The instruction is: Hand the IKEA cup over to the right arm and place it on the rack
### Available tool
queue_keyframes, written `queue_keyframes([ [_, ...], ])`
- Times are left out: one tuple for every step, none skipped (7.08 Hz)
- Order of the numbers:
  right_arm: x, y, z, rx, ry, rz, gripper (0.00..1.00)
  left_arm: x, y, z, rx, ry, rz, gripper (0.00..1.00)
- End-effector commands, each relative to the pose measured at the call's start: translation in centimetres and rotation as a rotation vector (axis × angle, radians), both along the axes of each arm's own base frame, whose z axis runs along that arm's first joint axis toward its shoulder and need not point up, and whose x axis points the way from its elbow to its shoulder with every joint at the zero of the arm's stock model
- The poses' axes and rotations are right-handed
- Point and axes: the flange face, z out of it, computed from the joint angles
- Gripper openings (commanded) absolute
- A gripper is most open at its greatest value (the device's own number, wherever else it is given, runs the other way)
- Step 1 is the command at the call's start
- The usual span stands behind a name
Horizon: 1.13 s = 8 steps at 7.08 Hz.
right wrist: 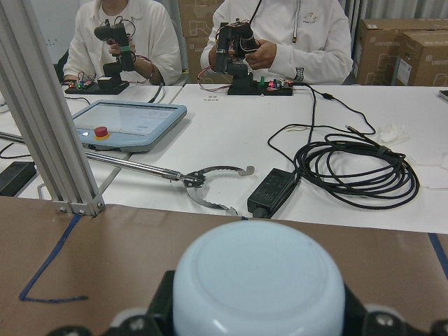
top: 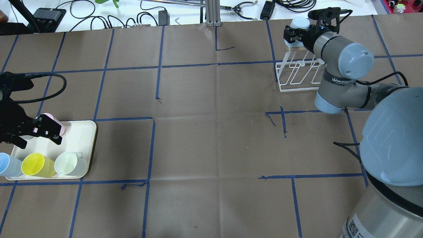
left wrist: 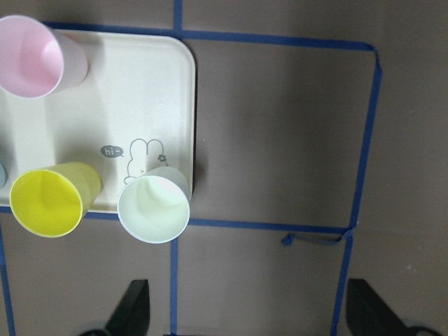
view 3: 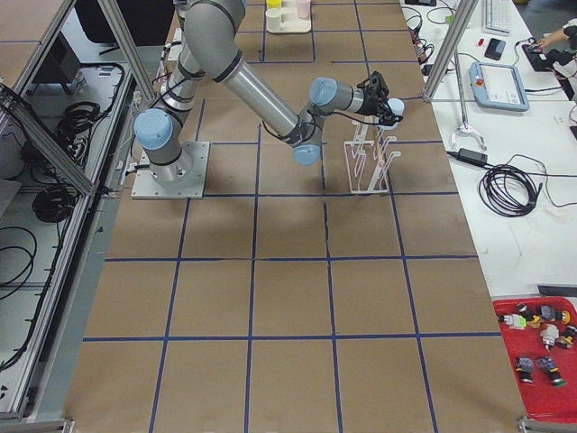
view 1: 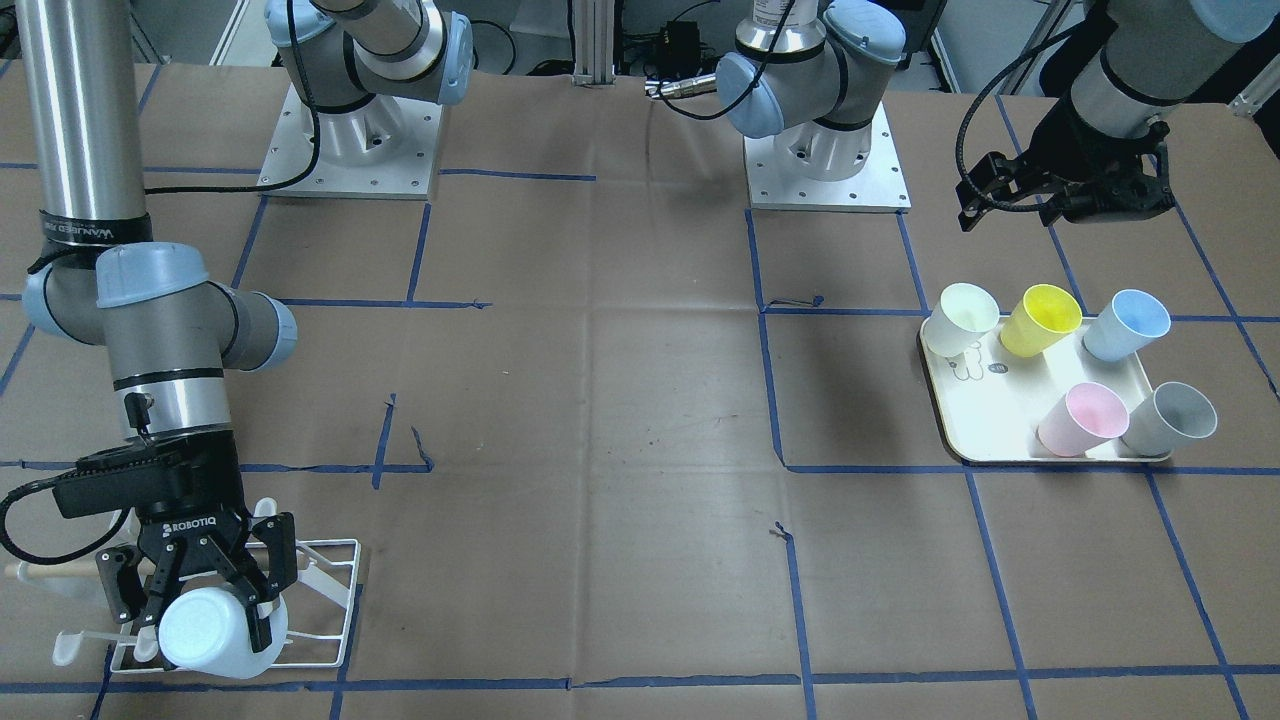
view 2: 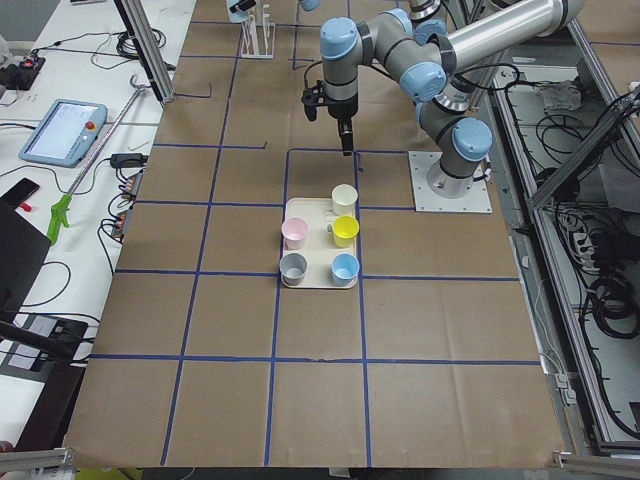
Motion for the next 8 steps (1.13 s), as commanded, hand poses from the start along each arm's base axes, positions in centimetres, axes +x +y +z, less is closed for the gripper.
queue_keyframes([
  [-0.1,0.0,0.0,0.008,-0.006,-0.009,1.00,0.2,0.6,-3.1,-0.007,0.001,0.005,0.98],
  [-0.1,-0.1,0.2,0.007,-0.006,-0.009,1.00,0.2,0.4,-5.8,-0.022,-0.006,0.004,0.98],
  [-0.1,-0.1,0.4,0.002,-0.005,-0.007,1.00,-0.1,1.0,-8.9,-0.044,-0.016,0.001,0.98],
  [-0.1,-0.2,0.8,-0.005,-0.005,-0.008,1.00,-0.2,1.3,-11.3,-0.064,-0.026,-0.042,0.98],
  [0.0,-0.1,1.7,-0.019,-0.003,-0.006,1.00,-0.3,1.5,-13.4,-0.066,-0.026,-0.047,0.98],
  [0.0,-0.1,3.4,-0.047,0.005,-0.008,1.00,-0.1,1.2,-15.3,-0.073,-0.028,-0.076,0.98],
  [0.9,0.1,4.6,-0.025,-0.001,0.008,1.00,0.2,0.8,-16.7,-0.071,-0.028,-0.099,0.98],
  [2.8,0.5,6.3,-0.022,-0.011,0.032,1.00,0.2,0.7,-17.7,-0.064,-0.025,-0.101,0.98],
])
